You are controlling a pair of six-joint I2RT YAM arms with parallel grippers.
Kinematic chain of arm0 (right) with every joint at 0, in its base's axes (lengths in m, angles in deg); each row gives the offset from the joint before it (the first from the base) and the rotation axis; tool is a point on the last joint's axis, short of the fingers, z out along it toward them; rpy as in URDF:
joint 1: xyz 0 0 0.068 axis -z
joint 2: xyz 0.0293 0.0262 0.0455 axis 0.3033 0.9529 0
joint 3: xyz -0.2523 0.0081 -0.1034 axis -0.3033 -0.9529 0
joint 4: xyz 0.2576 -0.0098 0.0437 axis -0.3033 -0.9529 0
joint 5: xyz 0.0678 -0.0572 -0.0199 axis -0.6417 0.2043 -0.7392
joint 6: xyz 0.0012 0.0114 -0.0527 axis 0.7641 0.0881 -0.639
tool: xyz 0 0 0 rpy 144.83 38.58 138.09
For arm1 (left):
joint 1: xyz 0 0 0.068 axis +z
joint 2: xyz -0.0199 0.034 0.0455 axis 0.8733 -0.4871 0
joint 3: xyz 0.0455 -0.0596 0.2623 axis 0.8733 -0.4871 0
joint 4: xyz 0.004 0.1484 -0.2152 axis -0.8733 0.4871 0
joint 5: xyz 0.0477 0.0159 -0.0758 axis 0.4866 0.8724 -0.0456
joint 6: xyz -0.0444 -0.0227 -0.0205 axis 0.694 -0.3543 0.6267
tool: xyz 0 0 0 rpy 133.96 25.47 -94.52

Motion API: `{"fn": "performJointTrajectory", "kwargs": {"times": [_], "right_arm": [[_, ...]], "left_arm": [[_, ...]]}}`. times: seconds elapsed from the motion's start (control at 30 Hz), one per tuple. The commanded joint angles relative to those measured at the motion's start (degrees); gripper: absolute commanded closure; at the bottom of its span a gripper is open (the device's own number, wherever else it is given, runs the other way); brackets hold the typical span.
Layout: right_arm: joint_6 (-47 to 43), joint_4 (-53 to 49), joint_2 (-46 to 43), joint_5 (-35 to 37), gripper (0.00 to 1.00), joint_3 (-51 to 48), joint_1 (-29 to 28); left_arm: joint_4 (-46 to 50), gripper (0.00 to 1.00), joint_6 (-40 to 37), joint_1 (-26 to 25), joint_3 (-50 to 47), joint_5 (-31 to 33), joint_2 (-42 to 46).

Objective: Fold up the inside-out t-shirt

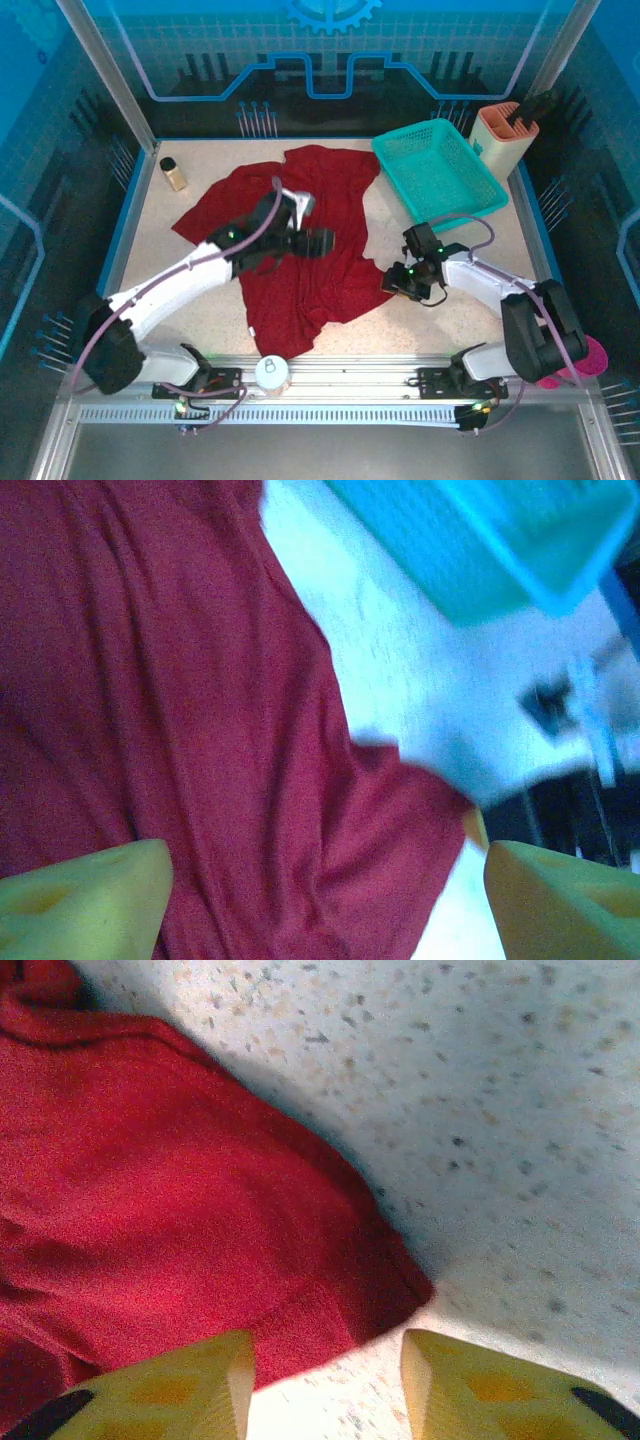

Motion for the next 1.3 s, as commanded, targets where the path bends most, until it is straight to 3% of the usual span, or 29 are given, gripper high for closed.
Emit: {"fn": "performJointTrajectory", "kwargs": {"times": [0.0, 0.2, 0.3, 0.5, 0.6, 0.77, 0.87, 1.1, 1.23, 1.27], "right_arm": [[1.42, 4.24, 1.76, -3.03, 0.61, -1.05, 0.83], [3.79, 6.87, 1.66, -2.17, 0.91, -3.71, 1.39], [6.18, 6.22, -2.13, -4.60, 0.97, -3.91, 1.71], [11.64, -3.08, -13.90, -2.95, 1.00, -1.16, 4.02], [14.00, -2.09, -17.60, -5.57, 1.00, -1.36, 6.65], [18.27, 0.93, -19.60, -12.07, 1.00, -1.01, 8.50], [20.38, 1.62, -19.73, -13.86, 1.00, 0.17, 9.27], [27.07, 4.06, -20.00, -15.95, 1.00, 1.25, 10.62], [29.38, 5.41, -20.58, -16.67, 1.00, 1.56, 11.85], [30.05, 5.78, -20.78, -16.81, 1.00, 1.62, 11.94]], "left_arm": [[-8.09, 0.18, -4.08, -3.59, -9.23, 0.72, 2.49], [-5.96, 0.18, -9.67, -11.61, -12.79, 1.28, 2.88], [-5.91, 0.18, -12.64, -15.42, -12.93, 1.07, 1.85], [-7.73, 0.17, -16.80, -19.17, -10.68, 2.15, -3.90], [-10.91, 0.18, -18.01, -20.09, -9.33, 1.75, -7.19], [-13.46, 0.17, -18.38, -20.78, -5.73, 1.30, -12.69], [-15.37, 0.17, -19.01, -21.45, -4.34, -1.20, -15.59], [-18.81, 0.17, -18.36, -22.75, -2.06, 0.28, -20.28], [-20.27, 0.24, -18.10, -23.24, -0.73, 2.23, -22.82], [-20.87, 0.34, -17.96, -23.24, -0.53, 2.44, -23.36]]}}
